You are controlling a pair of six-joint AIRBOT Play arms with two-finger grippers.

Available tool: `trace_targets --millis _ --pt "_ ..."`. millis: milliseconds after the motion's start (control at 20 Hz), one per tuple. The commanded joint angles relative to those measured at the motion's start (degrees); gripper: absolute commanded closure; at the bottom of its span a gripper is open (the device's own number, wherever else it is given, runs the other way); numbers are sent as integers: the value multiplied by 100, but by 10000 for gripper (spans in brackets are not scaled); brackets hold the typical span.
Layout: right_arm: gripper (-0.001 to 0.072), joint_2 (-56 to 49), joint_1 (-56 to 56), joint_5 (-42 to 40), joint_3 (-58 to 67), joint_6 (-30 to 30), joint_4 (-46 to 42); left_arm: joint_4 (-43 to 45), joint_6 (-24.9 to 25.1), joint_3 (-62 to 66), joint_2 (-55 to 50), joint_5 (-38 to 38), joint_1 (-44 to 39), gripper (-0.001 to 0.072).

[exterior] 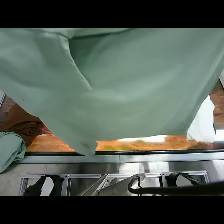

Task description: Fold the shirts.

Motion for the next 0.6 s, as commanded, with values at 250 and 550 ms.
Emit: trace_targets --millis 250,550 --pt "698 -2518 1331 -575 -1934 -66 -955 3989 -173 -1775 -2820 2586 -3163 693" --pt "690 -4000 1574 -1311 -1932 120 -1198 3908 -391 127 -5648 1513 -3123 687"
